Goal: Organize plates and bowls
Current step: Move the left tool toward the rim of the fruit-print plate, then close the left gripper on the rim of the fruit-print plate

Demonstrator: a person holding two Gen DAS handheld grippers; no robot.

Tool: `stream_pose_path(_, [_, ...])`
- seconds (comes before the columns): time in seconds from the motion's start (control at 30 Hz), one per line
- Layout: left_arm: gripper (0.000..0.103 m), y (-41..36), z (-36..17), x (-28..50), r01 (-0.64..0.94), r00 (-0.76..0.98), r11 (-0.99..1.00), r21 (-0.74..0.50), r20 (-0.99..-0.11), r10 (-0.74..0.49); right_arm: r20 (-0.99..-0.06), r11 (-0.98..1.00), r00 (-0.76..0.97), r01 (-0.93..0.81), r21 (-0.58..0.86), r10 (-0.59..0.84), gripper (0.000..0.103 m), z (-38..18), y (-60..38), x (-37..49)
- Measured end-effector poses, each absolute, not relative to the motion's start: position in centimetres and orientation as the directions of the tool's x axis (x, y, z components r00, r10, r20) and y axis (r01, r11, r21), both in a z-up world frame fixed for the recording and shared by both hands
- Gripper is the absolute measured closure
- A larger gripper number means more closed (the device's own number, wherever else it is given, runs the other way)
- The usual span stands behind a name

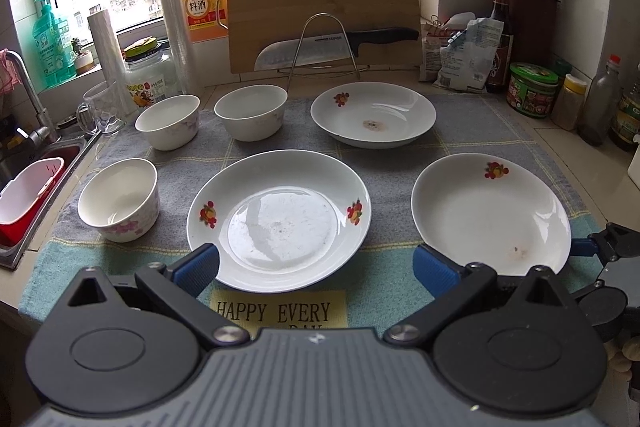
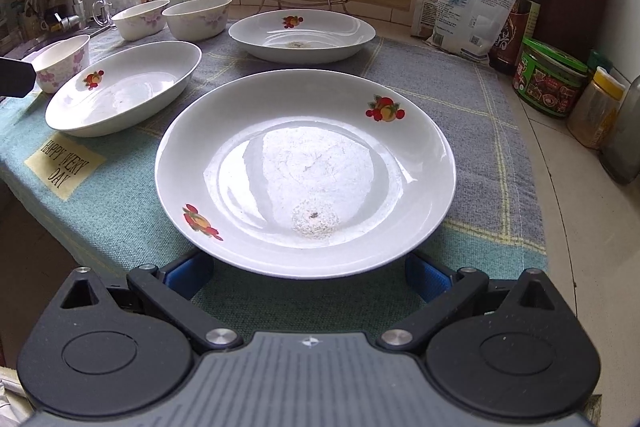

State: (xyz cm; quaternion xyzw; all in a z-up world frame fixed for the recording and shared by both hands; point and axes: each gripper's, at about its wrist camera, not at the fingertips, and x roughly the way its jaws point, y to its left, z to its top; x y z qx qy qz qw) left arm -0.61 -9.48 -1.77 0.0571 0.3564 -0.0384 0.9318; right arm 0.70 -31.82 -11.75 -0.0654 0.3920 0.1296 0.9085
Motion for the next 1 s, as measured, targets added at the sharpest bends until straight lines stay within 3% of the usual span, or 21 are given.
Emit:
stream_pose_path(0.57, [0.001, -15.0, -3.9, 8.9, 0.440, 0.595, 0.897, -0.046, -0.733, -0.330, -0.699, 0.946, 0.679, -0.324, -0.013, 0.223, 0.000, -12.0, -32.2, 0.6])
stream_pose_path(1.0, [0.001, -19.4, -8.0, 15.3, 0.627, 0.351, 0.770, -0.116, -0.840, -0.413, -0.693, 0.950, 0.688, -0.313, -0.013, 0.218, 0.000, -12.0, -32.1, 0.2])
